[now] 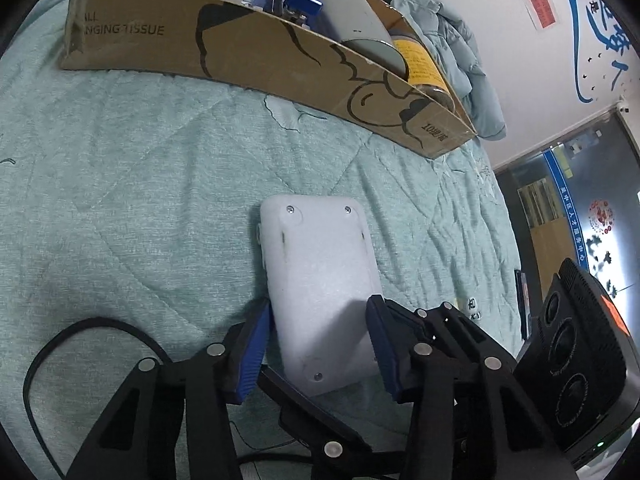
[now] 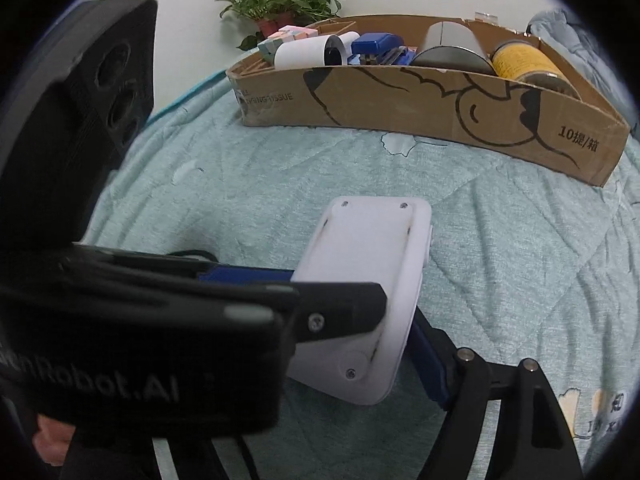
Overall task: Organize rigid objects
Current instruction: 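Lift the white remote with both grippers and carry it over the box, then lower the remote onto the items in the box and open both grippers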
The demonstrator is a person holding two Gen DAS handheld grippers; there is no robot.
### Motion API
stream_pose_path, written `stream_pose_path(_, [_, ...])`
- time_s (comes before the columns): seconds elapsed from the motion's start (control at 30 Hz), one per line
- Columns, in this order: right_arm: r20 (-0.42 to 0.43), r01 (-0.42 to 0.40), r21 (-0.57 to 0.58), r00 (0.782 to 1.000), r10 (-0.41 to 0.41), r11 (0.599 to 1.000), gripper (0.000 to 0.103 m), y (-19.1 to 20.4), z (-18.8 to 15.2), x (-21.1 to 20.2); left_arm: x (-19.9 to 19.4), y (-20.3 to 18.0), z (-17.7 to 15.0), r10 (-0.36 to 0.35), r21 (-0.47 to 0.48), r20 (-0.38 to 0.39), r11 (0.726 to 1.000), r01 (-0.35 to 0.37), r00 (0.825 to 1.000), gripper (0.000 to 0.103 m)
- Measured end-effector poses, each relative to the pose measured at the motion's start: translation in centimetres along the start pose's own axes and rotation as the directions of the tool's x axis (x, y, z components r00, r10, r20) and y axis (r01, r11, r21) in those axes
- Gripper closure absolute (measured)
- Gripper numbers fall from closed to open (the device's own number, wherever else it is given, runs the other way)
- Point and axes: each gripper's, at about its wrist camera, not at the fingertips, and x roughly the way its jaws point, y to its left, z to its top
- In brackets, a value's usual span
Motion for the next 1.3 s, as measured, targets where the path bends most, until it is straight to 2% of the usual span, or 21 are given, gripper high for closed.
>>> stream_pose_path(0.1, [0.012,0.0,0.027,1.0,0.0,1.0,0.031,-0.3,0.2,0.2,-0.6,-0.3,0.0,0.019,0.016,0.028,1.0,-0.02,0.999,0.064])
stream_pose_path(0.27, [0.018,-0.004,0.029,1.0,0.004,1.0,0.032,-0.8,0.7,-0.2,-1.5,-0.6,0.4,0.018,0.023,0.059,1.0,-0.019,0.998,0.072])
stream_pose_path(0.57, [0.057,-0.002,0.015,0.998,0.002,1.0,0.032,-0.8,3.0,-0.6,-4.1,-1.5,2.0,0.024,0.064,0.134,0.997,-0.033,0.991,0.073])
stream_pose_path(0.77, [0.107,0.004,-0.018,0.994,-0.002,1.0,0.032,-0.1,5.4,-1.5,-6.7,-2.2,3.6,0.045,0.1,0.212,0.993,-0.068,0.976,0.073])
stream_pose_path(1.0, [0.169,0.006,-0.071,0.986,0.006,0.997,0.032,0.2,10.3,-2.0,-9.8,-2.7,8.5,0.04,0.137,0.279,0.987,-0.081,0.959,0.073])
stream_pose_path(1.17, [0.227,0.024,-0.104,0.974,0.0,0.994,0.032,-0.2,15.4,-2.3,-12.1,-3.4,13.8,0.038,0.163,0.332,0.982,-0.097,0.943,0.073])
stream_pose_path(1.3, [0.232,0.007,-0.099,0.972,0.016,0.995,0.032,-0.9,19.5,-1.6,-13.1,-3.4,19.1,0.058,0.17,0.345,0.978,-0.124,0.937,0.073])
